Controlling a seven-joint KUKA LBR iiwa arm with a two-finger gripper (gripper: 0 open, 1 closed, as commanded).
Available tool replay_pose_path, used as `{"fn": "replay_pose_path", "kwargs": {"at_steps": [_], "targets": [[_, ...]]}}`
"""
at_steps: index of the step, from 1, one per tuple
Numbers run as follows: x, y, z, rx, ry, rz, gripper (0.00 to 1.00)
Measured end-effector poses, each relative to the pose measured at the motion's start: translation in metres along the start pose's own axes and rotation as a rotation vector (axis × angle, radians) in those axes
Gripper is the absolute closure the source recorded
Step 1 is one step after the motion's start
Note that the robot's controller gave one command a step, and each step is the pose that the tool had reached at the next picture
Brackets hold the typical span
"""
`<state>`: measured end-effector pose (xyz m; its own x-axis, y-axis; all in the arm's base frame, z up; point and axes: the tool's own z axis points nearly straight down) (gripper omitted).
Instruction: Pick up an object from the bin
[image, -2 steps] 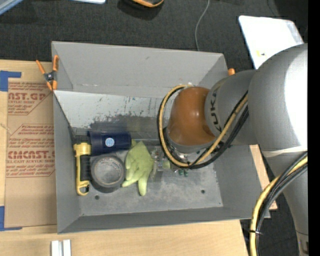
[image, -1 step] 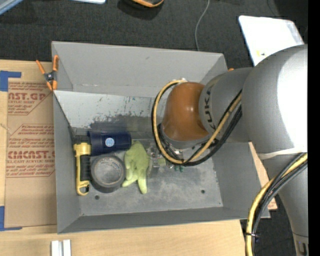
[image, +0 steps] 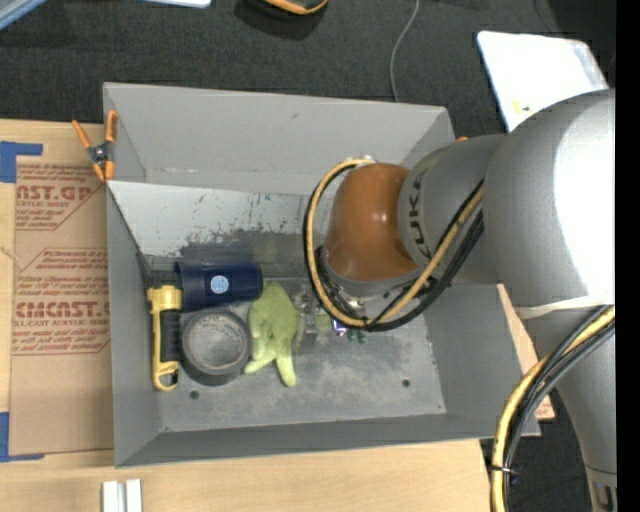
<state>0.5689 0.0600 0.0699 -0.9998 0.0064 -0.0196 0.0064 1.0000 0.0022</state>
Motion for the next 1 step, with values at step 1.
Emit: {"fn": "replay_pose_path", "kwargs": {"at_steps": [1], "targets": [[0.0011,0.0,-0.0222,0.001,0.001,-0.011,1.0]]}}
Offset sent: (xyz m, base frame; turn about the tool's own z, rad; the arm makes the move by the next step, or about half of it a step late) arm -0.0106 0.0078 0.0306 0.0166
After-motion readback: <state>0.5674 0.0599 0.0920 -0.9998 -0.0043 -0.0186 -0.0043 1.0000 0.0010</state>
